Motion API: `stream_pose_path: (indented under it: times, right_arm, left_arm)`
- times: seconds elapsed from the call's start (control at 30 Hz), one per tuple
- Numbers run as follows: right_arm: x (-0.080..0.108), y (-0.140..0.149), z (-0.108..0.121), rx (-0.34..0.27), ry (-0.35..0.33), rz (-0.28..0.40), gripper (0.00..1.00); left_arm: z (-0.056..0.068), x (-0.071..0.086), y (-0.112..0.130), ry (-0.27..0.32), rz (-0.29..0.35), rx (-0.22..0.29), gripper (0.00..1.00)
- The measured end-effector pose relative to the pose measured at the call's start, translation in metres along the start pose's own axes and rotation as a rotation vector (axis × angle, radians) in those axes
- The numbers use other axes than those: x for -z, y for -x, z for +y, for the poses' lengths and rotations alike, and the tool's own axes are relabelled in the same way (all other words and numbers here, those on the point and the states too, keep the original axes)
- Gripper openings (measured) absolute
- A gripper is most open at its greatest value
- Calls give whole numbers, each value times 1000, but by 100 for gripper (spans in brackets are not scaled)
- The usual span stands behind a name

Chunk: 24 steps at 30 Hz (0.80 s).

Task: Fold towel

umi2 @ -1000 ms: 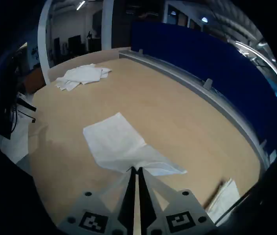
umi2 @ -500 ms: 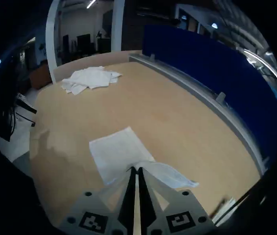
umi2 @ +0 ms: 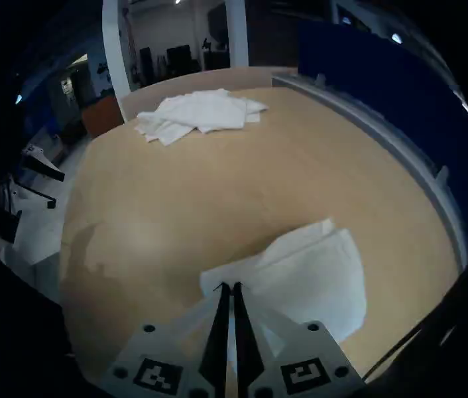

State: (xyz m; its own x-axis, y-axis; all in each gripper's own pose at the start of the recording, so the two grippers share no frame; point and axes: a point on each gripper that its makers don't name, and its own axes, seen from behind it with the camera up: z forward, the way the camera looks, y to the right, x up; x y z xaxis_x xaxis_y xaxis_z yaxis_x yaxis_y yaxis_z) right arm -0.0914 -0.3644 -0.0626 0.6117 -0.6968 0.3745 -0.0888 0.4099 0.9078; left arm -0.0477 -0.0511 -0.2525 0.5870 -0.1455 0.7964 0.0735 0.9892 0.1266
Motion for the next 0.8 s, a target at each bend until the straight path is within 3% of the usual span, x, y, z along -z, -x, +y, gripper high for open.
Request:
stream_pose_path:
  times: [0.07, 0.17, 0.37, 0.4, 0.53, 0.67, 0.8]
  right_arm:
    - [-14, 9, -6, -16, -14, -25, 5]
    - [-21, 13, -9, -26, -20, -33, 5]
    - [-17, 11, -8, -27, -17, -26, 10]
    - [-15, 10, -7, -26, -15, -19, 14]
    - [-6, 4, -5, -22, -1, 11, 60]
    - [6, 2, -5, -19, 15, 39, 94]
    - [14, 4, -2, -21, 46, 52, 100]
  left_arm:
    - [-2, 1, 1, -4, -1, 8, 95]
    - [-3, 3, 2, -2, 0, 13, 95]
    - [-4, 3, 1, 0, 0, 13, 95]
    - [-4, 3, 1, -1, 0, 12, 95]
    - [-5, 3, 1, -2, 0, 8, 95]
    - [-5, 2, 0, -2, 1, 7, 95]
    - [-5, 4, 0, 1, 1, 8, 95]
